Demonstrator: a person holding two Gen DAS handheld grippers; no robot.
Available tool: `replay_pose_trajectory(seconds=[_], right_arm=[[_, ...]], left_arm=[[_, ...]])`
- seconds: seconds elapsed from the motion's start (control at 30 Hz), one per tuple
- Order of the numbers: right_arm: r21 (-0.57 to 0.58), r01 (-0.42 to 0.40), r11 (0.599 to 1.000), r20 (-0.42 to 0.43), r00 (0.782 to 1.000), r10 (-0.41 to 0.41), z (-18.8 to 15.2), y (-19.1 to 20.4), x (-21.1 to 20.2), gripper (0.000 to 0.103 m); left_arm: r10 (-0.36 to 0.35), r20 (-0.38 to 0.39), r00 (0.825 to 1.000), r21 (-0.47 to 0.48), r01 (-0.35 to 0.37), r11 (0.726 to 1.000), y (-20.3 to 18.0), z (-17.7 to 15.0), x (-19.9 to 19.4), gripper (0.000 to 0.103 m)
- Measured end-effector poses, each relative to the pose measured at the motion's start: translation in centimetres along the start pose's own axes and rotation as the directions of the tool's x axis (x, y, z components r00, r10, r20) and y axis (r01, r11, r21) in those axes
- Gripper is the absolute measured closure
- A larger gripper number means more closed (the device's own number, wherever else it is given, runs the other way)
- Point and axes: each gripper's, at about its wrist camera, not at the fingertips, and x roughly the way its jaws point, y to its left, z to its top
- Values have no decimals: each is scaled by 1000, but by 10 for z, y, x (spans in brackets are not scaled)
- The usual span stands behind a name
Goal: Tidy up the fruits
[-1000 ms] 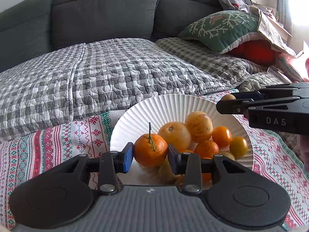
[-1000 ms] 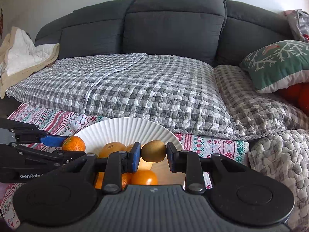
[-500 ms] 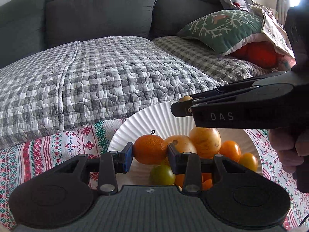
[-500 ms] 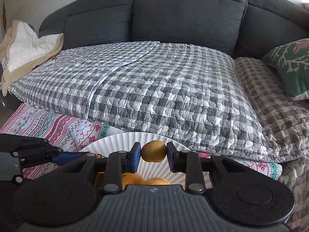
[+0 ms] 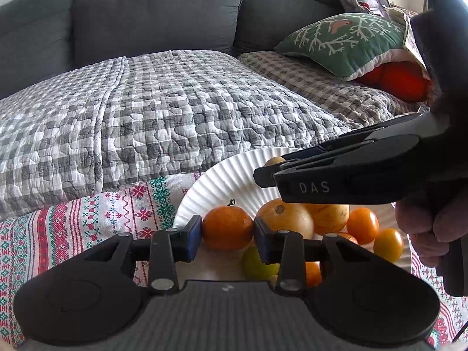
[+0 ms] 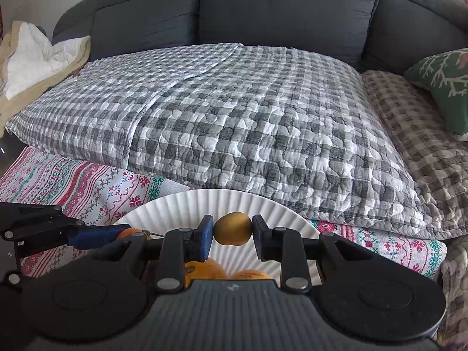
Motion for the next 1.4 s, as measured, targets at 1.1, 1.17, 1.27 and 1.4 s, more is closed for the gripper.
replay_pose_trajectory(seconds=[1.1,1.17,1.27,1.4], right_arm=[[40,66,997,43,997,-68,-23,5,-88,35],[48,67,997,49,996,-69,-31,7,-99,33],[77,74,994,52,996,-78,-42,7,-112,31],[135,113,984,45,992,-120,-60,8,-130,28]], left_arm=[[53,30,998,-21,-52,998,-17,-17,-78,18],[61,22,998,-28,-61,998,-20,-22,-86,16],[86,6,996,-51,-86,995,-25,-31,-97,10],[119,-24,993,-97,-121,988,-29,-44,-112,8]])
